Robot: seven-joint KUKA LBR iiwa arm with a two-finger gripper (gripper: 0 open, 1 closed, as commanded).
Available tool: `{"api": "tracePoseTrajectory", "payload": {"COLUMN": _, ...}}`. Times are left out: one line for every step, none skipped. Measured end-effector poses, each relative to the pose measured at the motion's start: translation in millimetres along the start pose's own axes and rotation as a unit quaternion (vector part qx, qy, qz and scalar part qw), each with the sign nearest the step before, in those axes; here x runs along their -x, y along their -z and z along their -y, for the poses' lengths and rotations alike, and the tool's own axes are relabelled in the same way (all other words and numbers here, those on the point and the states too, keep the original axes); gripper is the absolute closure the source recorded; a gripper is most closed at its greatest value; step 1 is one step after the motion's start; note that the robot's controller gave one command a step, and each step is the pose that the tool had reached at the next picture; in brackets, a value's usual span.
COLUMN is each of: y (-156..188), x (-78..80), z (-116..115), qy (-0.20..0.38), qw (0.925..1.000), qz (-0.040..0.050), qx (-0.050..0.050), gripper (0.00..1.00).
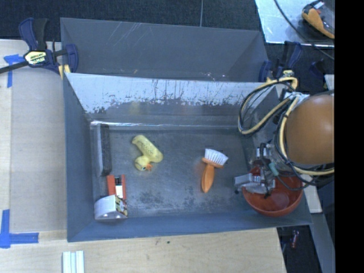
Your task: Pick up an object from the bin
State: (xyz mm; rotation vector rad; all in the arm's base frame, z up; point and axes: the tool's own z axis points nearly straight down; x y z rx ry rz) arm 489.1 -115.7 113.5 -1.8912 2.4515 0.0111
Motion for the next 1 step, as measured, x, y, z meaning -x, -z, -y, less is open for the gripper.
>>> {"api": "tracePoseTrajectory", "payload": {"y": 35.7, "x": 0.6, "z": 2.8, "qy": -0.001, "qw": 1.0000, "qz": -0.0011, "qx": -0.004, "gripper": 1.00}}
